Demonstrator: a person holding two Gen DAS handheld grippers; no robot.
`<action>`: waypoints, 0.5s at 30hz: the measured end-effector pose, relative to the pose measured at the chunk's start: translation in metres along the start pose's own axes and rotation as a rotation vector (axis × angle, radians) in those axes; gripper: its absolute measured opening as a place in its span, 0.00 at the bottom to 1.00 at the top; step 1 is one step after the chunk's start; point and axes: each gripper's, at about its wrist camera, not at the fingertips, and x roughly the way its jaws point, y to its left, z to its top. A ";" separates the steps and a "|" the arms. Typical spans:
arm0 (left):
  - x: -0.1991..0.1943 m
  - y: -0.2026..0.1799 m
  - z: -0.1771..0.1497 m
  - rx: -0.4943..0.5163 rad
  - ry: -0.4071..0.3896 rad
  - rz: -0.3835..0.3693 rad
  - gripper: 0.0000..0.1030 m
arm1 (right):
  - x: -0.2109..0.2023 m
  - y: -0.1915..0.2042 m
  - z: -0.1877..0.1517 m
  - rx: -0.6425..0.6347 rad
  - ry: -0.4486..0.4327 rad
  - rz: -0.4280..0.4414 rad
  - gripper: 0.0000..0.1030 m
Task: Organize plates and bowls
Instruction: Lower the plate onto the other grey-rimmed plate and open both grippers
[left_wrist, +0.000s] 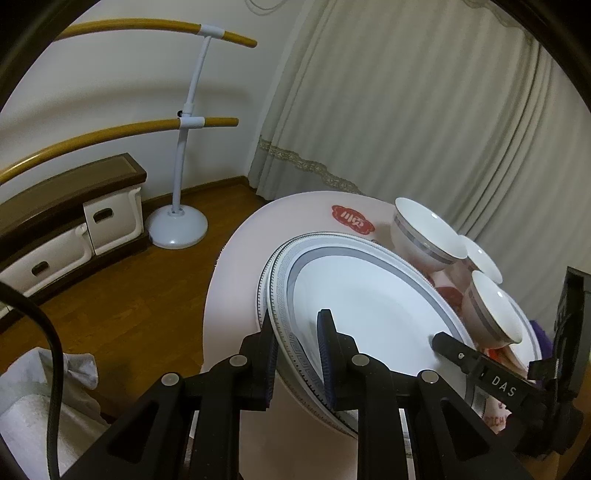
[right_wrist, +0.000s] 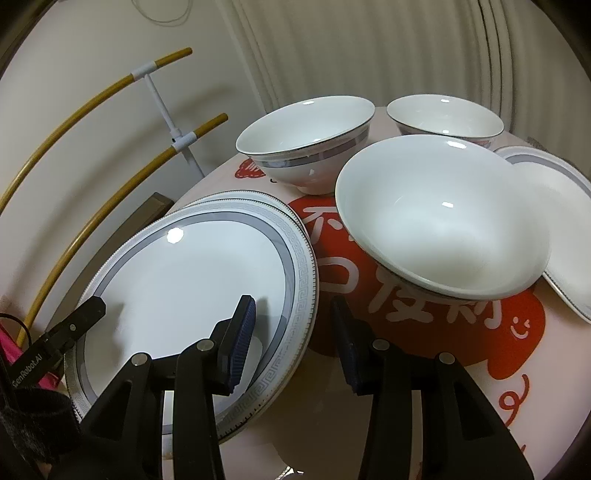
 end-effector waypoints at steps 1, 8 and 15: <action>0.001 -0.001 0.000 0.002 0.001 -0.001 0.16 | 0.001 -0.001 0.001 0.004 0.004 0.011 0.41; 0.001 -0.005 0.000 0.014 0.000 0.005 0.17 | 0.002 -0.002 0.001 0.004 0.008 0.056 0.28; -0.001 -0.008 0.000 0.029 0.005 0.006 0.25 | 0.004 0.001 0.001 -0.001 0.007 0.064 0.26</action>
